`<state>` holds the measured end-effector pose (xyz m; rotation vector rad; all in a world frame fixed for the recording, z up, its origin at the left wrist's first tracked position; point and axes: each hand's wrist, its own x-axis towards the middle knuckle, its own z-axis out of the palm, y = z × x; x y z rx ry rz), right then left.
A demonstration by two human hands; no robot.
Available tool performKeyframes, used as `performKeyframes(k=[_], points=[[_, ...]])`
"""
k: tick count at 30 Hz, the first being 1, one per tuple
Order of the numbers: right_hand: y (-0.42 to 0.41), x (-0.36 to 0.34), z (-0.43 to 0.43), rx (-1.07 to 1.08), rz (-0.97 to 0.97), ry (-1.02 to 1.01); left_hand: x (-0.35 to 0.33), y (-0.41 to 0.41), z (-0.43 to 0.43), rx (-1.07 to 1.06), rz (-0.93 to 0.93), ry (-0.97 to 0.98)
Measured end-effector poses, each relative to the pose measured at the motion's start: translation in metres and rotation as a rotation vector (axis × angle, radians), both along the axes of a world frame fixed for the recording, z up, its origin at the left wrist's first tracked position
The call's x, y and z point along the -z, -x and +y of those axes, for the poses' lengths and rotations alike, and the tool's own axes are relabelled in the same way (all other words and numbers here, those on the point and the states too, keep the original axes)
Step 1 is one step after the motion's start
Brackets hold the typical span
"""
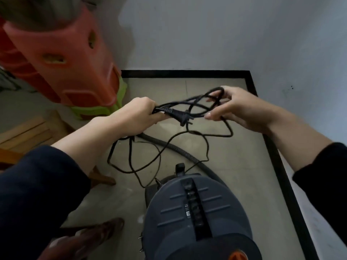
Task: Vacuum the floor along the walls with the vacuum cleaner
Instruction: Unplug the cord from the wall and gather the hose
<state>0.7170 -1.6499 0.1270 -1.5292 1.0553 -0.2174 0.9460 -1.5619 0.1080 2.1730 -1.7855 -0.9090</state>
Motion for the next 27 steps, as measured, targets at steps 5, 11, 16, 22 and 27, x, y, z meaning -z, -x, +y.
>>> performKeyframes(k=[5, 11, 16, 22, 27], points=[[-0.009, 0.004, 0.005, -0.336, 0.236, 0.042, 0.01, 0.013, 0.001, 0.197, -0.154, 0.004], [-0.034, 0.049, 0.025, -0.456, 0.274, 0.191, 0.005, 0.014, -0.004, 0.199, 0.004, 0.151], [-0.029, 0.083, 0.024, -0.528, 0.462, 0.509, 0.052, 0.006, 0.012, 0.173, 0.238, -0.035], [-0.021, 0.142, 0.034, -0.75, 0.786, 0.539, 0.146, 0.01, 0.041, 0.056, 0.554, -0.241], [-0.017, 0.188, 0.04, -0.874, 0.948, 0.432, 0.207, 0.029, 0.062, -0.08, 0.682, -0.345]])
